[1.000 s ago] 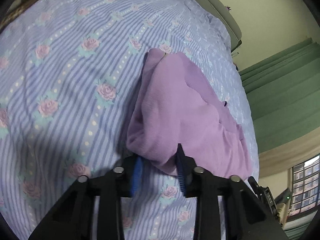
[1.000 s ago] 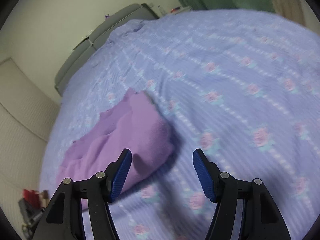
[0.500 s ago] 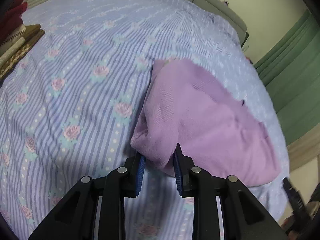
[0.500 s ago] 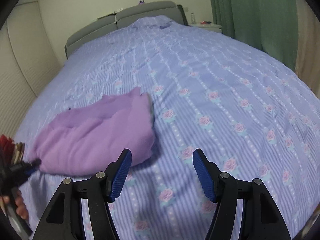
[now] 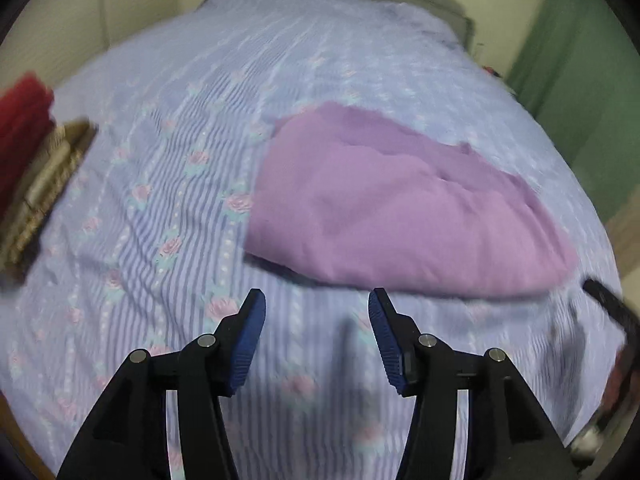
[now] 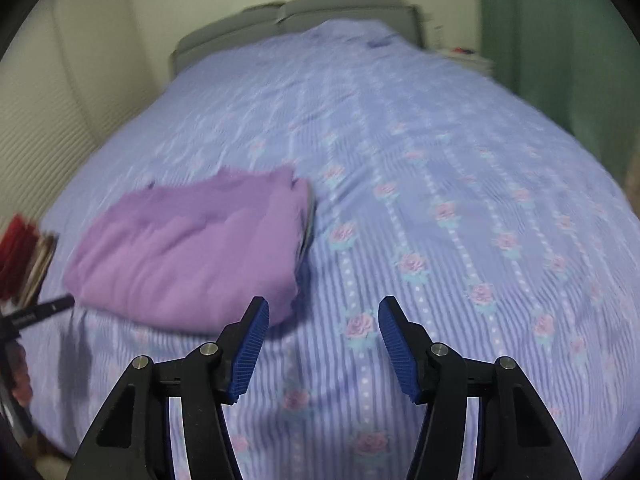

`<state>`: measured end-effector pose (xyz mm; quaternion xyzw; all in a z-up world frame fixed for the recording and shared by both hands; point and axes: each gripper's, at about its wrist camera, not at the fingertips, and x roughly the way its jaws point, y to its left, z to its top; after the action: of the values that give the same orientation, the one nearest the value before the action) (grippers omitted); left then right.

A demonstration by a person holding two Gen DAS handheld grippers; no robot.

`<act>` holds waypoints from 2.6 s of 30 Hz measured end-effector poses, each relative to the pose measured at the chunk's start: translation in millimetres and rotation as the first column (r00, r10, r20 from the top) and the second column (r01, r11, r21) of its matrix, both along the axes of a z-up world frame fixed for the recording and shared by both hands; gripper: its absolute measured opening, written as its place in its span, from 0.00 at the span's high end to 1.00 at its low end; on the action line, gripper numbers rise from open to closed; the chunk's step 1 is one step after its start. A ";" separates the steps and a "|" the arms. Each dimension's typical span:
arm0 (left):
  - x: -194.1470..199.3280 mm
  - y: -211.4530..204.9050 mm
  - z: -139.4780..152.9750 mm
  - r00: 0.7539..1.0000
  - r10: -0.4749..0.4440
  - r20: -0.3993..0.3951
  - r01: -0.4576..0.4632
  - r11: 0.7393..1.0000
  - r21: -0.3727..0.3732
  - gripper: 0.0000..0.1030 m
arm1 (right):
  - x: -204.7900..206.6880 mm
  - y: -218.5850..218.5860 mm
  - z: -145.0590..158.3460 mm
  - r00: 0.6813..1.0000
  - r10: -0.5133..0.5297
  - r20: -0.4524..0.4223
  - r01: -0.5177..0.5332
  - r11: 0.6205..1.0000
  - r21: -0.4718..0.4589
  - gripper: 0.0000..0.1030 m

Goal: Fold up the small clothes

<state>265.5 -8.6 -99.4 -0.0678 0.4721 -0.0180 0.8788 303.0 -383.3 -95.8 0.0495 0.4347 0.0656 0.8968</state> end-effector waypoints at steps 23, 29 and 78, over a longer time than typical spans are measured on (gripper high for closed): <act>22.2 -129.3 16.6 0.935 -0.353 -0.024 0.353 0.935 0.013 0.48 | 52.9 16.4 -18.4 0.693 0.720 -0.037 -0.718 0.694 0.039 0.45; 21.1 -130.6 12.5 0.931 -0.364 -0.035 0.365 0.931 0.004 0.48 | 30.8 20.3 -20.4 0.635 0.772 -0.017 -0.769 0.635 0.075 0.45; 50.1 86.5 2.1 0.983 -0.161 0.091 0.178 0.956 -0.235 0.45 | -26.8 63.9 49.5 0.913 -0.376 0.156 0.385 0.922 -0.035 0.37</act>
<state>315.6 77.9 -97.3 -0.1331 0.4390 -0.1531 0.8753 276.3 -319.4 -46.3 0.0990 0.3516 -0.1209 0.9230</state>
